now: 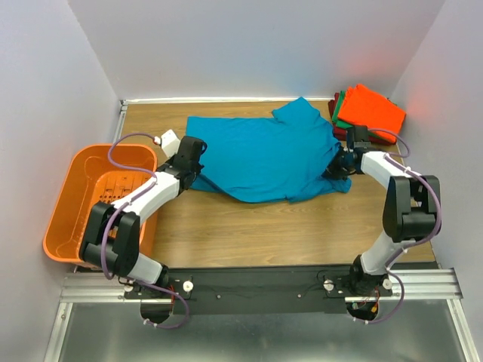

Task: Fold and stack the t-shirts
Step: Flatten the tshirt out

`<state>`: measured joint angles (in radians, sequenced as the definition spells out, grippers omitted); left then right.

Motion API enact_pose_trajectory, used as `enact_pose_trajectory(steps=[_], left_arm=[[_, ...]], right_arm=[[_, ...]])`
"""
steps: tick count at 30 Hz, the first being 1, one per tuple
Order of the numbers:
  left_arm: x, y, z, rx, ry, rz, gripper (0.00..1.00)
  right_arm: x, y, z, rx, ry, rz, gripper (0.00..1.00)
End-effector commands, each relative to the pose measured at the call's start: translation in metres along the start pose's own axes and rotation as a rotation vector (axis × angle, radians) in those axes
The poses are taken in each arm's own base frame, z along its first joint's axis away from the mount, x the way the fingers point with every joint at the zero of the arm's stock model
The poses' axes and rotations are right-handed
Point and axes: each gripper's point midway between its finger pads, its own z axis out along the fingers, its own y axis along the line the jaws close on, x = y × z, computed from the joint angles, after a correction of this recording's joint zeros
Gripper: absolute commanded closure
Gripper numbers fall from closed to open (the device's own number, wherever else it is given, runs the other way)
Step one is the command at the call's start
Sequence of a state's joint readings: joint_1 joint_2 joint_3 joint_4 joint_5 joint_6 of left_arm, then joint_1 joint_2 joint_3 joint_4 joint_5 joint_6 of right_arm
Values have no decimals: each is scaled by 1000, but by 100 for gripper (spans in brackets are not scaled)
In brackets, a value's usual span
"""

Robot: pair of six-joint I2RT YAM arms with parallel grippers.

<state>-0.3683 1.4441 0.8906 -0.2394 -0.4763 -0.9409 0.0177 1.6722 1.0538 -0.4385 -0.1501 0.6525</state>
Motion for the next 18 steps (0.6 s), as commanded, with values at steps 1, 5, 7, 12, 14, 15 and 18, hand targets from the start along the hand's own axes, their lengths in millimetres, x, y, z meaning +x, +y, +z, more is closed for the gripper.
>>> enact_pose_trajectory(steps=[1, 5, 7, 12, 14, 15, 18], left_arm=[[-11, -5, 9, -18, -36, 29, 100], [-6, -6, 13, -6, -26, 32, 100], [-6, -7, 12, 4, -24, 35, 100], [-6, -12, 12, 22, -17, 38, 100], [-7, -12, 11, 24, -19, 37, 100], [-7, -12, 11, 24, -19, 37, 100], [-7, -14, 11, 30, -18, 36, 100]], right_arm=[[-17, 12, 6, -38, -35, -28, 79], [-17, 14, -14, -76, -97, -50, 52], [-12, 12, -23, -79, -113, -57, 45], [1, 11, -39, -75, -166, -91, 45], [2, 7, -35, -46, -177, -105, 45], [1, 4, -31, -26, -174, -108, 45], [-6, 8, -22, -16, -181, -130, 47]])
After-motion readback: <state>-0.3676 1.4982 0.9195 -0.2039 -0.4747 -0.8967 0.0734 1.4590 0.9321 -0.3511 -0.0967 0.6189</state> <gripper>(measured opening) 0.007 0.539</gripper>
